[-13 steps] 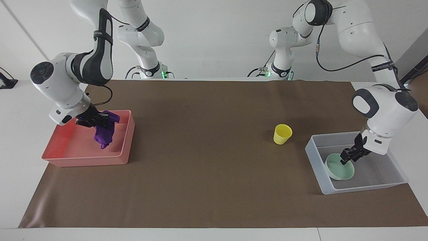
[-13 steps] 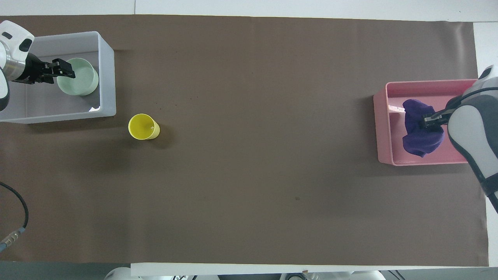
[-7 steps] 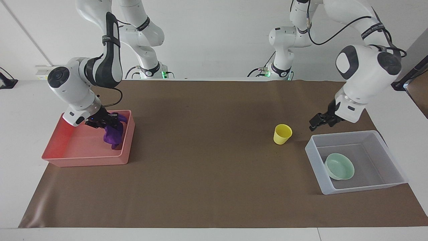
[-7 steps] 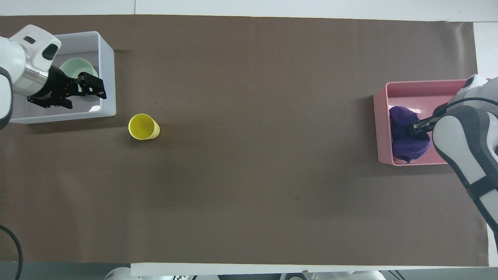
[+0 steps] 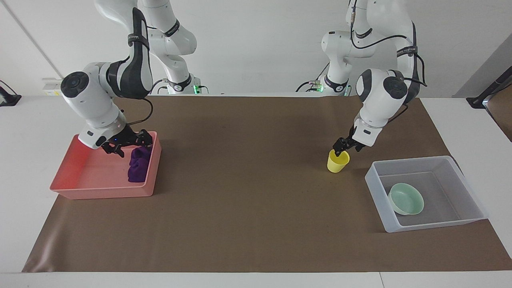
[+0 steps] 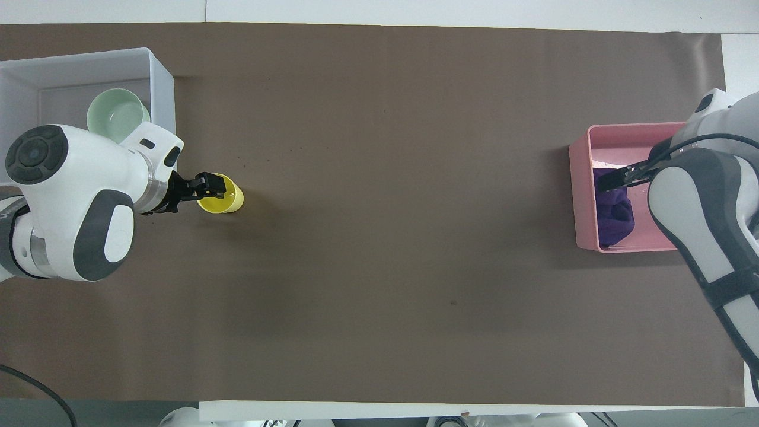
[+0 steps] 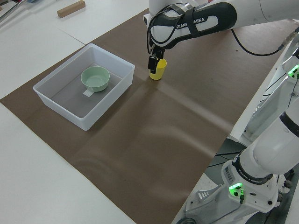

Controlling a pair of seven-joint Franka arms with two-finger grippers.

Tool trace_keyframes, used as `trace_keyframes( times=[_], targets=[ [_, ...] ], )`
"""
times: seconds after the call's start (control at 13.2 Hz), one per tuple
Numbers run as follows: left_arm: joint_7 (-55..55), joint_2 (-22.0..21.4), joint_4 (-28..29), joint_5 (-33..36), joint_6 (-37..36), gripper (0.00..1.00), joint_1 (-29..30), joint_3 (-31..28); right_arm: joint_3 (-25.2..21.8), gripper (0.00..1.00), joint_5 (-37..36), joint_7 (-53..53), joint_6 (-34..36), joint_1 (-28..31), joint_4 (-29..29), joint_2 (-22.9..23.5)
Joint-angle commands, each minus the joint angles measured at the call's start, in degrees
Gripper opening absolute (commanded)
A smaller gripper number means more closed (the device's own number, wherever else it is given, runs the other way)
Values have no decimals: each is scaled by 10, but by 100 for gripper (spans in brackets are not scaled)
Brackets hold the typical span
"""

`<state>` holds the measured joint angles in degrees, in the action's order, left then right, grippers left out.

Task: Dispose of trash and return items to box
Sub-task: 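Grasp the yellow cup with the left gripper while the right gripper withdraws, then lift the yellow cup into the clear box with the left gripper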

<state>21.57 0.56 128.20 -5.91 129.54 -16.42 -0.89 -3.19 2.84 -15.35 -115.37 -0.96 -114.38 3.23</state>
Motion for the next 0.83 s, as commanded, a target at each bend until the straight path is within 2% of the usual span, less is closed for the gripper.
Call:
trace_keyframes(
  times=[0.0,0.08,0.23,0.38,0.53,0.6,0.75],
  targets=[
    [7,-15,30,-3,40,30,2,-3,3,99,0,73,15,-53,23,6],
    [11,-15,31,-3,42,19,4,-4,2,99,1,91,36,-75,37,8],
    [15,-14,30,-3,47,5,4,-3,3,99,3,104,85,-85,74,13],
    [37,-8,23,-3,48,2,-1,-3,2,99,3,104,151,-83,108,2],
    [68,-1,-12,-3,26,2,-6,-3,-3,99,2,104,209,-76,138,-13],
    [79,0,-40,-3,-1,1,-6,-3,-8,99,1,102,245,-75,159,-17],
    [81,1,-133,-4,-106,1,2,-3,-11,99,-8,98,309,-69,201,-22]
  ],
)
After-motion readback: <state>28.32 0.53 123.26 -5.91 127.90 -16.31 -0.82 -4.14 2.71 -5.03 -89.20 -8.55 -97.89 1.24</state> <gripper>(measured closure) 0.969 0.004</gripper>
